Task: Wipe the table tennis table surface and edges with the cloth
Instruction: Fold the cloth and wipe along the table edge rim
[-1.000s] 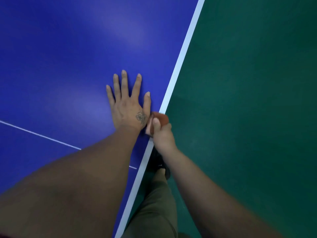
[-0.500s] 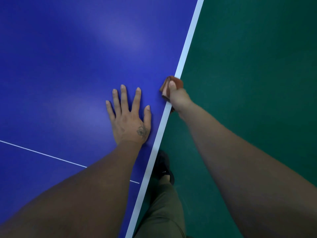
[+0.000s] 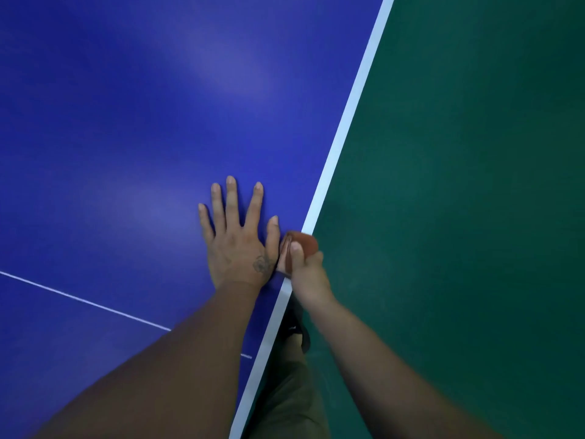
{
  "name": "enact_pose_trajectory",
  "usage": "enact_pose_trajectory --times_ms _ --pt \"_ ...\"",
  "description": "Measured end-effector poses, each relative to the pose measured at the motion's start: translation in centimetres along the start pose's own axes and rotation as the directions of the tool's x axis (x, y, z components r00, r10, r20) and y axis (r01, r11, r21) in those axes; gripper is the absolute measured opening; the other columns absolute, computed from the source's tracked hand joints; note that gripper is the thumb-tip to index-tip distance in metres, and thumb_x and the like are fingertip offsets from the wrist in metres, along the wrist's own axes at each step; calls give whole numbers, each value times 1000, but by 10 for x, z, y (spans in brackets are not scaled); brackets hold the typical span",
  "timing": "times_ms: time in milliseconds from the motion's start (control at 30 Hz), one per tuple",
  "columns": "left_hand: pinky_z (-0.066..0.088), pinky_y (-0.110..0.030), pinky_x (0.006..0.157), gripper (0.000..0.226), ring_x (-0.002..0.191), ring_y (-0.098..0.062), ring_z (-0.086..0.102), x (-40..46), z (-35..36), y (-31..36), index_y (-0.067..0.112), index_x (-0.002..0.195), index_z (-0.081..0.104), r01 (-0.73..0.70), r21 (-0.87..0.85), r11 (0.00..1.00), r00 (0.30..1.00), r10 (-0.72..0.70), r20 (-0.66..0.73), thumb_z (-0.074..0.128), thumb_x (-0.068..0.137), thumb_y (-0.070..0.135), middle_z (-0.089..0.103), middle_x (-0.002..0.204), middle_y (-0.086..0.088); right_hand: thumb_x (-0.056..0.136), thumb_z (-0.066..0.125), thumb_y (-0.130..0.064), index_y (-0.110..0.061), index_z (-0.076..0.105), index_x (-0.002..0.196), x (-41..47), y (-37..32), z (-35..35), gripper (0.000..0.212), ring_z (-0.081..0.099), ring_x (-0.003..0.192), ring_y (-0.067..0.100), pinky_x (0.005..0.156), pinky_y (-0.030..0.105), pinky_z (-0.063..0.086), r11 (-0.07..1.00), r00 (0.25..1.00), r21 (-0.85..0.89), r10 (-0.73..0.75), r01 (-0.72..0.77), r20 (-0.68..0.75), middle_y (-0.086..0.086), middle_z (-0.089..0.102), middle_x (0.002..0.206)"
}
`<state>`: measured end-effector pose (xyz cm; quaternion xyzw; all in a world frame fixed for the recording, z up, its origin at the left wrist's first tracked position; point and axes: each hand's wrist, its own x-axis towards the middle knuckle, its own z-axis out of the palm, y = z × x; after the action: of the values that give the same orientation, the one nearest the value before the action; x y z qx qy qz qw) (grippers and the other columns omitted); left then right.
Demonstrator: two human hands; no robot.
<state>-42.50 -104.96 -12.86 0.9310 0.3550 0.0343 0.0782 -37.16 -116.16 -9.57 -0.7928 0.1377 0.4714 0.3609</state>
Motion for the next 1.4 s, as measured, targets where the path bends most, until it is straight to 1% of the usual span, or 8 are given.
enact_pose_trajectory --times_ms 300,567,700,800,1000,1100,1200,1400 --pt "9 -61 133 66 167 -35 4 1 -1 2 32 172 21 -9 5 1000 1000 9 8 29 111 58 8 180 -11 110 35 -53 -1 40 149 65 -83 -43 65 59 127 29 95 31 41 997 993 34 -63 66 -98 15 58 142" --pt "7 -60 133 67 167 -34 3 2 -3 1 33 171 21 -6 13 1000 1000 5 23 29 110 58 8 180 -10 111 37 -50 -14 56 134 100 -133 -71 47 58 94 15 90 33 42 989 984 77 -116 127 -137 2 59 114" --pt "7 -60 133 68 167 -33 2 1 -5 1 33 171 22 1 6 1000 1000 -1 25 30 109 59 8 180 -9 110 41 -46 -3 49 143 63 -81 -46 54 63 120 27 97 31 44 994 994 65 -87 91 -65 14 64 135" --pt "8 -60 133 67 167 -33 3 1 -7 2 33 171 23 9 -10 1000 1000 -9 27 31 109 59 9 180 -9 109 40 -52 -2 40 145 36 -57 -30 62 61 120 29 91 31 40 999 999 41 31 -29 -38 15 60 140" --pt "11 -61 133 61 165 -37 17 10 -11 6 27 161 46 32 -38 999 999 -33 -9 43 107 56 28 174 -15 109 40 -51 -2 37 149 48 -89 -37 63 59 127 34 91 33 41 994 994 77 82 -77 -66 17 56 146" --pt "13 -60 133 55 161 -39 28 40 -12 22 24 154 54 33 -94 995 996 -41 -77 50 106 53 38 167 -19 110 41 -49 -3 42 149 72 -119 -51 60 58 130 35 108 39 46 994 995 105 37 -27 -95 18 55 148" --pt "12 -58 133 59 162 -36 27 85 -12 47 24 160 47 -24 -101 995 996 16 -85 50 108 51 36 170 -18 110 41 -49 -2 46 147 95 -148 -70 60 59 130 33 111 40 45 995 996 103 16 -7 -90 17 59 144" --pt "7 -60 133 62 166 -35 13 159 -15 86 28 170 28 -60 -40 997 998 61 23 32 113 51 21 177 -14 110 39 -50 -4 53 143 135 -208 -110 58 63 116 26 99 33 48 993 991 97 -54 67 -124 12 64 136"
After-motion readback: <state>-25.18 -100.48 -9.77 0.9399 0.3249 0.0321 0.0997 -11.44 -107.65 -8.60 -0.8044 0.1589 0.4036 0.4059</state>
